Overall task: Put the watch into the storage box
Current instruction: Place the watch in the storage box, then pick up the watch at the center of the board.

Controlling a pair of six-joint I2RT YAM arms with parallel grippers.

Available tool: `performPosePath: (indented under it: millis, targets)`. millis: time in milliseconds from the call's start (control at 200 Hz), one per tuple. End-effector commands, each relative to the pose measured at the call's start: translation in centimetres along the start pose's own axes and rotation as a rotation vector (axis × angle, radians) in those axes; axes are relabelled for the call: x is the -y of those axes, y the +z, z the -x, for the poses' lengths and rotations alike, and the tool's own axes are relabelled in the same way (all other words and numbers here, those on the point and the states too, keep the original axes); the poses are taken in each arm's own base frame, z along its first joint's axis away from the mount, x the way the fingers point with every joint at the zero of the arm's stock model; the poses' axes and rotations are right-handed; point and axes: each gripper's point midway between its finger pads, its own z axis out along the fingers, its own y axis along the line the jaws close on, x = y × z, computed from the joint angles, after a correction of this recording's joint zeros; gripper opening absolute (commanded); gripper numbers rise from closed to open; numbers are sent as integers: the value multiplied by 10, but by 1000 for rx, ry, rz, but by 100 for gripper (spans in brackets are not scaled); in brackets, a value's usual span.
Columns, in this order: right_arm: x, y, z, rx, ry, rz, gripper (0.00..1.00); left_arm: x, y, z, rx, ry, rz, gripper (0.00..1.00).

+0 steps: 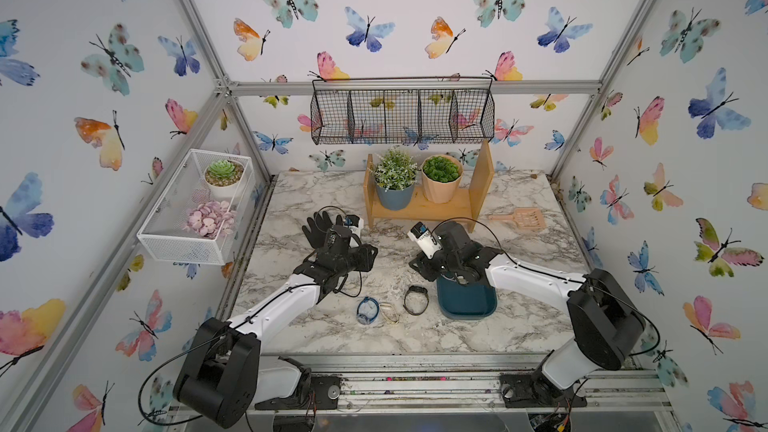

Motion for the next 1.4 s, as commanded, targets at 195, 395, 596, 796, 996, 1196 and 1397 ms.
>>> performPosePath:
  millis: [195,395,596,796,996,1196,1397]
  targets:
    - [-69,43,-15,-70,-167,182,44,-43,-16,-11,23,-104,104,40]
    - [-96,61,-29,-117,-230,231,43,-57,-19,-16,29,-141,120,40]
    - [-110,71,-30,-123,-257,268,43,-59,-20,-17,31,-148,116,40]
    - [-121,85,-29,-125,-274,290,43,-59,-22,-13,48,-157,101,40]
    - [-122,97,-25,-126,-303,275,41,-63,-24,-10,64,-179,86,41]
    - [-126,109,-31,-148,-322,283,37,-67,-25,-11,68,-194,80,41]
    - [-128,114,-35,-153,-323,279,31,-66,-24,-15,57,-200,62,42]
